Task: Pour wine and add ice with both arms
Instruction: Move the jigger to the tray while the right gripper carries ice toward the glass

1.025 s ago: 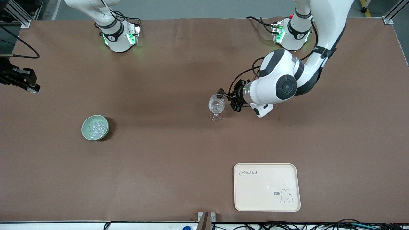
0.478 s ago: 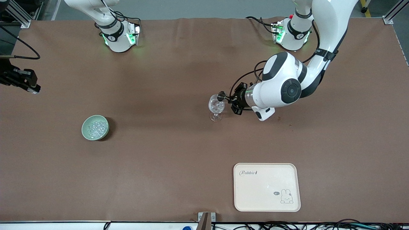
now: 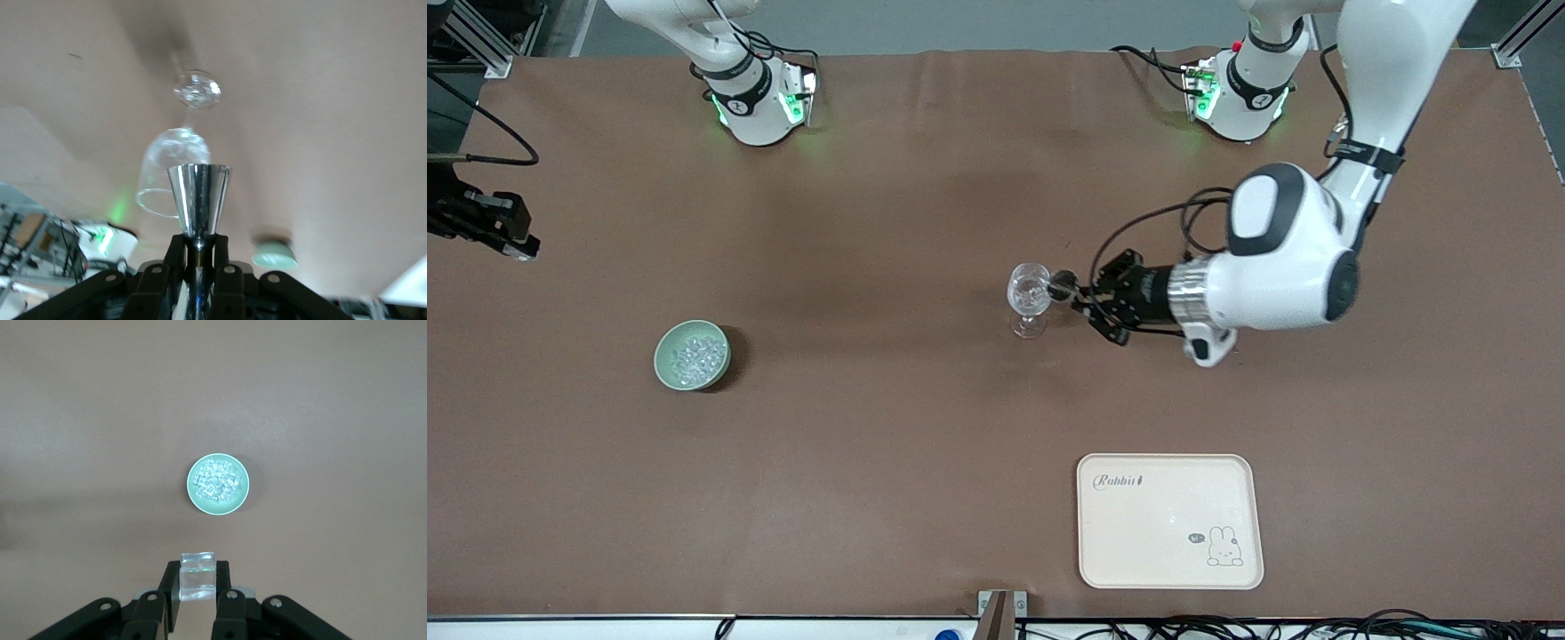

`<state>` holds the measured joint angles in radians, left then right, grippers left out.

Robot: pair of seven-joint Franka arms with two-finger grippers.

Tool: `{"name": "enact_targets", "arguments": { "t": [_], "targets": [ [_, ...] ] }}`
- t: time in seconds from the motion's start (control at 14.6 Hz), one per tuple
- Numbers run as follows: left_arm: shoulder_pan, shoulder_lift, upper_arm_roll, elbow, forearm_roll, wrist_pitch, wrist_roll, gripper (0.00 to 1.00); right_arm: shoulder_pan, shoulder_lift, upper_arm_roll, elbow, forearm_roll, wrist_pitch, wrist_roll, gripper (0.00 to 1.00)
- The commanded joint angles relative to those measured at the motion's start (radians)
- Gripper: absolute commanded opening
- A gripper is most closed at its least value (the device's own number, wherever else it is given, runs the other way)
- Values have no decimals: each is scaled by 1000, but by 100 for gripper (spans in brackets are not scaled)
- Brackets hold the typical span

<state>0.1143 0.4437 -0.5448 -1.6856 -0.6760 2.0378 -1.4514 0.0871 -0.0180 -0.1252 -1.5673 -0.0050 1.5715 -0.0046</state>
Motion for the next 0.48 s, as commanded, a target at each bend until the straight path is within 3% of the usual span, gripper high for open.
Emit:
{"name": "enact_targets", "arguments": {
  "t": [0.0,0.41],
  "targets": [
    [79,87,-9,82,-109,-10,124,1,5,-3,-1,1,-7,-5,15,7],
    [126,298,-3,309,-246,-8,195,1,45,3,-1,-2,-7,-5,56,7]
  ]
}}
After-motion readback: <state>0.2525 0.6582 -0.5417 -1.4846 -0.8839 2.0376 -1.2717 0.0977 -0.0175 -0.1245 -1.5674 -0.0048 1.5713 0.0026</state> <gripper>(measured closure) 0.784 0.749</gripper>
